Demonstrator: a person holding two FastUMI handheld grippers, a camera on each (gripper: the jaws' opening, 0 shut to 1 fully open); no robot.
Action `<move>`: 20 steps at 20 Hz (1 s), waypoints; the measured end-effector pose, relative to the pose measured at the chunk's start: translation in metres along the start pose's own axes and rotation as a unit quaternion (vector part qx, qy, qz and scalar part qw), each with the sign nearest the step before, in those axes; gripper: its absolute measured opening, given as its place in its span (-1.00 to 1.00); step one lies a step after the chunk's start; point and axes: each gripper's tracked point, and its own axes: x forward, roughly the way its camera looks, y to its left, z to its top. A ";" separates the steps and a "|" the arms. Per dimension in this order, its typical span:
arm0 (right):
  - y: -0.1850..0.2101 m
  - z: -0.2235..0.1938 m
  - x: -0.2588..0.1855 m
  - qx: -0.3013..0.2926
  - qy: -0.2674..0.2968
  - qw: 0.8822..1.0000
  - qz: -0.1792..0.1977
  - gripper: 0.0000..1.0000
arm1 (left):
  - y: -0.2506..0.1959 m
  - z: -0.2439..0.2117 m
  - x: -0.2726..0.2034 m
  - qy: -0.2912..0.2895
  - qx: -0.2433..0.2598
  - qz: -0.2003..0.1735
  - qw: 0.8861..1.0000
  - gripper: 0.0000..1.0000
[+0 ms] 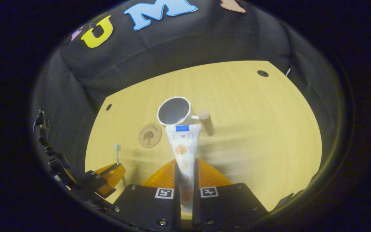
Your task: Put the toothbrush and toothpaste on the desktop into the cup, then pick up the cup and place it on the coaster on the desktop.
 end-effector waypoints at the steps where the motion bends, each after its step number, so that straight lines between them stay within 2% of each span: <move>1: 0.002 0.007 -0.001 -0.001 -0.006 1.000 0.003 -0.69 | 0.002 0.004 -0.001 -0.006 -0.004 0.000 1.000 -0.84; 11: 0.027 0.089 -0.004 -0.015 -0.081 0.996 0.032 -0.69 | 0.023 0.025 -0.016 -0.036 -0.030 0.016 0.999 -0.85; 20: 0.047 0.157 0.024 -0.022 -0.128 0.990 0.050 -0.70 | 0.037 0.028 -0.031 -0.040 -0.033 0.022 0.998 -0.84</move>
